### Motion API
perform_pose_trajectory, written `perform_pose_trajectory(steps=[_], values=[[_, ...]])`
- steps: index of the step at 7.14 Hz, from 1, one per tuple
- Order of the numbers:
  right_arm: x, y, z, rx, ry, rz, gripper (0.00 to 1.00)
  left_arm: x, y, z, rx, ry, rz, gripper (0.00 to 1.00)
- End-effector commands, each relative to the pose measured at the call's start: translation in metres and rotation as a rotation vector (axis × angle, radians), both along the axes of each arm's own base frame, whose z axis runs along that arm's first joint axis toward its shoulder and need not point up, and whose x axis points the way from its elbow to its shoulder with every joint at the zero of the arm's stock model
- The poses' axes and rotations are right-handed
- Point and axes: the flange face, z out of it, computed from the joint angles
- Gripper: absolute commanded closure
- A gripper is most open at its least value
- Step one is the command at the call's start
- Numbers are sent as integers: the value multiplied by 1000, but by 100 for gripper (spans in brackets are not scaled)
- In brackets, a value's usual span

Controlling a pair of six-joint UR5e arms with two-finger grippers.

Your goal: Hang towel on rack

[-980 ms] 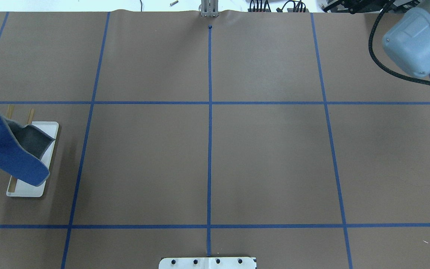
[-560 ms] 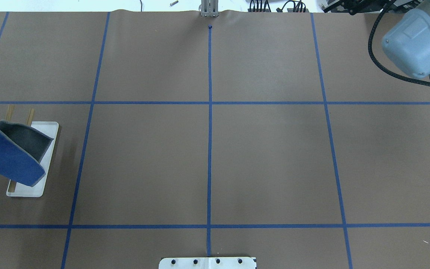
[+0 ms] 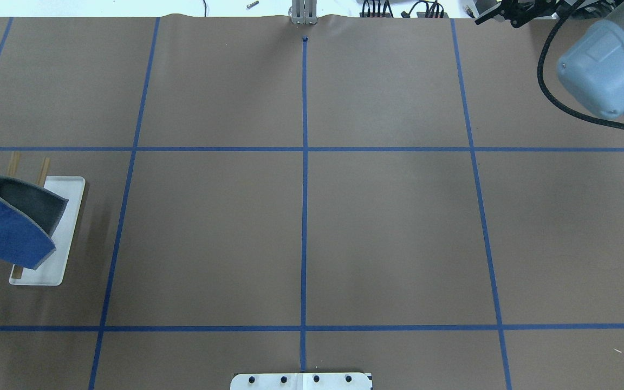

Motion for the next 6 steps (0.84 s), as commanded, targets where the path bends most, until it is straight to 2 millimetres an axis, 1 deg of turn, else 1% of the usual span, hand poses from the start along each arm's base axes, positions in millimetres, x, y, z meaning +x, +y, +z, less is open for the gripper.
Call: perform_pose_trajectory(steps=[1,2,3,4,5,6], values=[[0,-1,8,6,14,-9,0,1,-4,4,-7,-9,-19,2],[1,-1,12,2,18,-7,0,-3,-2,16,-21,-31,-29,2],[1,-1,21,-10,24,-7,0,-14,-2,31,-44,-57,-65,2],[5,-1,43,11,61,-27,0,-31,-4,49,-51,-142,-107,2],[18,-5,70,54,113,-52,0,-46,-11,59,46,-351,-100,2],[29,-6,97,95,161,-84,0,-51,-16,62,110,-489,-63,2]])
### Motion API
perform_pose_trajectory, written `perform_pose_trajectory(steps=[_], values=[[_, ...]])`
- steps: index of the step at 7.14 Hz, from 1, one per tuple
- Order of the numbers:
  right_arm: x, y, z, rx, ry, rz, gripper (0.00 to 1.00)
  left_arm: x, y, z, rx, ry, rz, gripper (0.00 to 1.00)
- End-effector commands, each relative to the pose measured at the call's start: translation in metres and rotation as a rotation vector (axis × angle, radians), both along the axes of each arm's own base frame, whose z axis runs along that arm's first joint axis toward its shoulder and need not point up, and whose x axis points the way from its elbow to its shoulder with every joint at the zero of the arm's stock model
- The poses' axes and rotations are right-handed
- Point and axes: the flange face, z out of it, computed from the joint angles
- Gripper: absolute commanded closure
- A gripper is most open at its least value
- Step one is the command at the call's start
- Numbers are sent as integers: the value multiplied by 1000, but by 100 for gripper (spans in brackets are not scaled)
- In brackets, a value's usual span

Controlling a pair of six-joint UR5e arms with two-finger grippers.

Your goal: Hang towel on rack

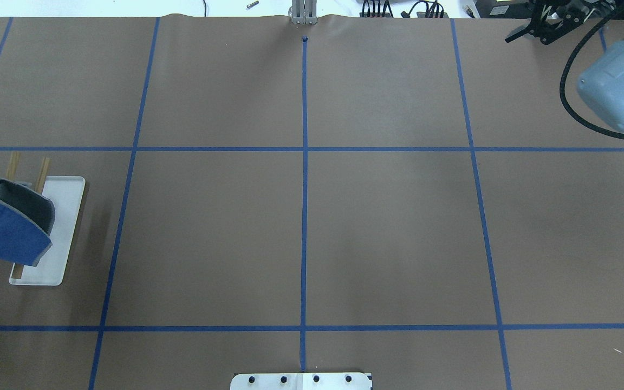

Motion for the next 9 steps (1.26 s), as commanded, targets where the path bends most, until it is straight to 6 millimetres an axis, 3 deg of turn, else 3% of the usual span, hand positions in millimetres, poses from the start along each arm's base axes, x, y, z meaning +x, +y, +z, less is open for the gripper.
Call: perform_pose_trajectory(steps=[1,2,3,4,7,9], values=[[23,-2,55,83,96,-75,0,-20,-18,9,24,-196,60,2],[32,-1,78,112,134,-105,0,-48,-54,-3,-12,-174,100,2],[42,1,104,152,180,-149,0,-90,-91,-19,-37,-187,177,2],[54,9,140,186,231,-202,0,-124,-126,-44,-68,-186,224,2],[96,28,216,300,346,-343,0,-127,-141,-105,-198,-164,290,2],[122,44,251,339,389,-399,0,-123,-151,-105,-207,-237,374,2]])
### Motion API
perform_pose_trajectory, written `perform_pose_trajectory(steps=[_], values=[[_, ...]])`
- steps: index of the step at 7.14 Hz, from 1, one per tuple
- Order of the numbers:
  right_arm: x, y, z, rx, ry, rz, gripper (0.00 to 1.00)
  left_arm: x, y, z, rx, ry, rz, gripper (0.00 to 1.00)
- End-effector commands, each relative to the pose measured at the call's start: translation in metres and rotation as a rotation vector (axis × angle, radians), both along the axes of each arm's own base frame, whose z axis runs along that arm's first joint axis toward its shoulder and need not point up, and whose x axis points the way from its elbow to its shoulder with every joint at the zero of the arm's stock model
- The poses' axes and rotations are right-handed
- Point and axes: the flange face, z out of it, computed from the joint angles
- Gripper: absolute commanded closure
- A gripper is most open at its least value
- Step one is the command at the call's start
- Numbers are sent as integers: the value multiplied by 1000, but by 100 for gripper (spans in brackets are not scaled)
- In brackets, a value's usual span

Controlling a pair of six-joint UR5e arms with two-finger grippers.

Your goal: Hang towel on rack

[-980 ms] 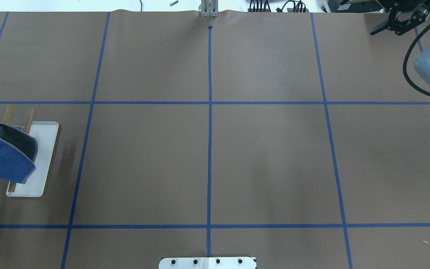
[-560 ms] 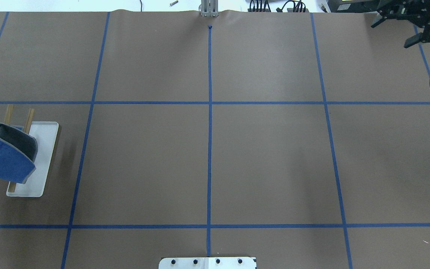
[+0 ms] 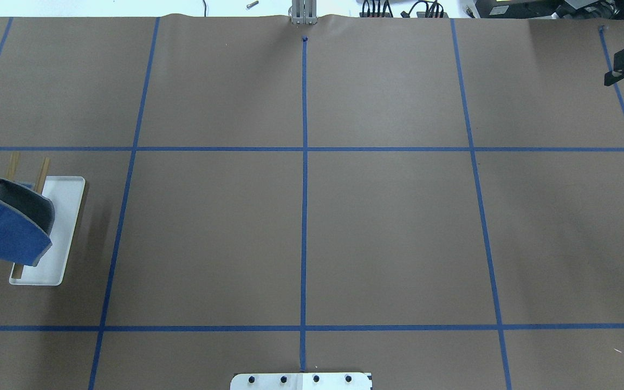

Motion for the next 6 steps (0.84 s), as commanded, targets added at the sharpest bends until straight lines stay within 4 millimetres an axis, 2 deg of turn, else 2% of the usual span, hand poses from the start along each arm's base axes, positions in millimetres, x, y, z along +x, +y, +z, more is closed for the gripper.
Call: perform_pose_trajectory(steps=[1,3,5,6], values=[[25,19,39,51,53,-81,0,2,-9,3,-9,-80,107,2],[38,39,72,107,97,-184,0,10,-28,3,-59,-166,201,2],[39,43,78,103,100,-194,0,17,-34,-15,-188,-167,225,2],[39,41,75,107,98,-193,0,18,-44,-32,-263,-161,232,2]])
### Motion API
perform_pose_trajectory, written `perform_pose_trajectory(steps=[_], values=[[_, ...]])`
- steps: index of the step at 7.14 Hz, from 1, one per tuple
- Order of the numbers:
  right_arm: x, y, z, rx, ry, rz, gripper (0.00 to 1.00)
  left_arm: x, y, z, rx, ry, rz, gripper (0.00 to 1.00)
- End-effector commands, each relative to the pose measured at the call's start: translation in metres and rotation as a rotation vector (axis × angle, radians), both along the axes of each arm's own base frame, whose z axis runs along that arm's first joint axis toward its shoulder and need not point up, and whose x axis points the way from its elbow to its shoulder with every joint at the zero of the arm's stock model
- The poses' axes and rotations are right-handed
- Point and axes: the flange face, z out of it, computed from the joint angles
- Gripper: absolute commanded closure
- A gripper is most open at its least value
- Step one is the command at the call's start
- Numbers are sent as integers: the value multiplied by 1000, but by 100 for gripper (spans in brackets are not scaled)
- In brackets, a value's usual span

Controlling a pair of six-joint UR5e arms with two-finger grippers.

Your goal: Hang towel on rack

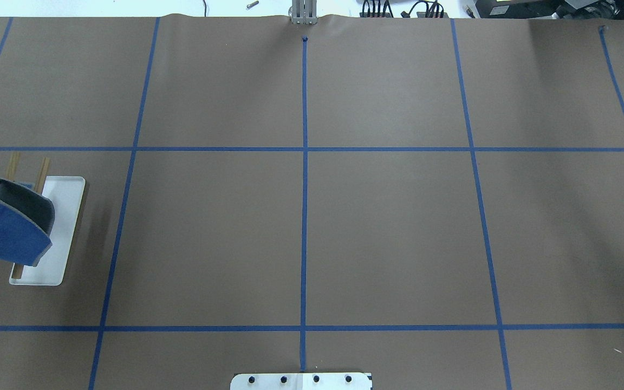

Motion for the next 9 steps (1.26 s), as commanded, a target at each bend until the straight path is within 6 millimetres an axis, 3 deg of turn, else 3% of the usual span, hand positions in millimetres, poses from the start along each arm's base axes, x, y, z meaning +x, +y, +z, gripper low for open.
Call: perform_pose_trajectory(steps=[1,4,5,7,9], values=[[0,0,-1,4,-1,-5,0,12,-17,-36,-101,-13,28,2],[-3,0,0,1,-3,-12,0,13,-13,-31,19,-106,172,2],[-3,0,-1,4,-3,-12,0,15,5,-16,-10,-105,179,2],[-6,2,0,-1,-2,-18,0,16,8,-17,-9,-93,178,2],[-13,12,20,-50,1,-41,0,21,7,-19,-35,-26,154,2]])
